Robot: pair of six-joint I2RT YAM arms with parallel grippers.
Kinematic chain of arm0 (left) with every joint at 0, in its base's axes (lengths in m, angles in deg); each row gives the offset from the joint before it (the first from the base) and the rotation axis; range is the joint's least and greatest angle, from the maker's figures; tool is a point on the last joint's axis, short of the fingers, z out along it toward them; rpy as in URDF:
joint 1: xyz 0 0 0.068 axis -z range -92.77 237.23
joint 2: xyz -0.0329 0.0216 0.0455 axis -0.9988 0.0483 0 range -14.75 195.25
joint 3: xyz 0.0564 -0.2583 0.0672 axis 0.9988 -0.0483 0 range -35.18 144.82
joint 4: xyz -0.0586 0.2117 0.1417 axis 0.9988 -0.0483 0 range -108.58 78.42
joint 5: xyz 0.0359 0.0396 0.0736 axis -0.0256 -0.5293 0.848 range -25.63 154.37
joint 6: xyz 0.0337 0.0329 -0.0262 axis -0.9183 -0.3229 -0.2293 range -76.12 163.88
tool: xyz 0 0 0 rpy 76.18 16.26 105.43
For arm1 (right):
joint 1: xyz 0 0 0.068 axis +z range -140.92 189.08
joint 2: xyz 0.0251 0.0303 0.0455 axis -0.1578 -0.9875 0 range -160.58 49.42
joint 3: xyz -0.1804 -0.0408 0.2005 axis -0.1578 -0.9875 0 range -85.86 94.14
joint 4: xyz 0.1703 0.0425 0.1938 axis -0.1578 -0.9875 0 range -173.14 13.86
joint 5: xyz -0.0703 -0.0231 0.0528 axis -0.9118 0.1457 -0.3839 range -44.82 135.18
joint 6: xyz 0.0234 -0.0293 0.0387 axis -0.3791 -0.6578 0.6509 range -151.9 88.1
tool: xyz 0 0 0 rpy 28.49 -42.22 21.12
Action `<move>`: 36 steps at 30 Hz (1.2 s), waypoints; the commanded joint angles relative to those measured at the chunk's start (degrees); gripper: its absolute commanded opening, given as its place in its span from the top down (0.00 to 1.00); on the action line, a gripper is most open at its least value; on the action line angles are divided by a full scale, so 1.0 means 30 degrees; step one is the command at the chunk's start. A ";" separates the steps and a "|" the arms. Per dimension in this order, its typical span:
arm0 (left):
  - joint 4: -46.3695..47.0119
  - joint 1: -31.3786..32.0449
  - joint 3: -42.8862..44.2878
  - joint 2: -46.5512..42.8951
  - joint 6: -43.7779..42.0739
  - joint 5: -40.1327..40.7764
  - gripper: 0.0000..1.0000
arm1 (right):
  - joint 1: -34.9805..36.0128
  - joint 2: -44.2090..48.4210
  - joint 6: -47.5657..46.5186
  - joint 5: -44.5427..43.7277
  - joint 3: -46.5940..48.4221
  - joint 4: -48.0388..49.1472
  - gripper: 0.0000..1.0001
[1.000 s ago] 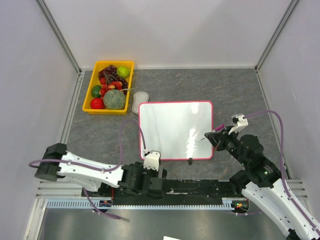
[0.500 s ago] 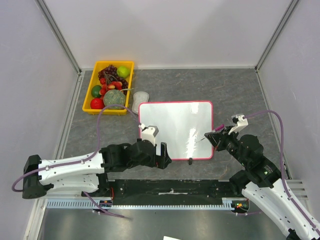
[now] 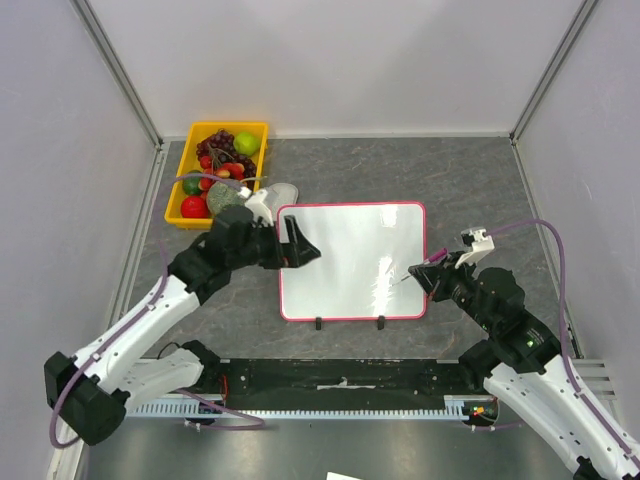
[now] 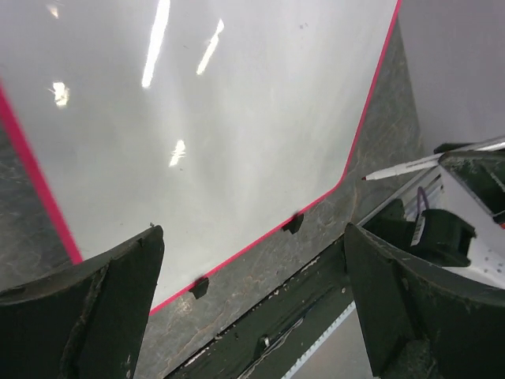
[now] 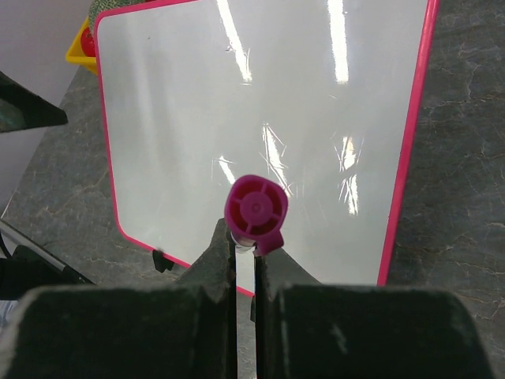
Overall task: Write a sentence on the whiteboard
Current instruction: Hold the whiteboard on the whiteboard stand.
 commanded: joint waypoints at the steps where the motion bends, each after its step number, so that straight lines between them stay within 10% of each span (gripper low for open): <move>1: 0.0432 -0.4121 -0.0368 -0.1561 -0.1287 -0.5060 0.00 | -0.0018 -0.0202 -0.0440 0.0080 0.0944 0.0348 1.00; 14: 0.2041 -1.3675 -0.5787 -0.4903 -0.0028 -1.2334 0.00 | -0.0018 -0.0436 -0.0762 0.0285 0.0943 0.0494 1.00; 36: 0.4854 -1.3683 -0.7195 -0.4583 -0.0526 -1.2952 0.02 | -0.0018 -0.2133 -0.1788 0.2979 0.0036 0.4652 1.00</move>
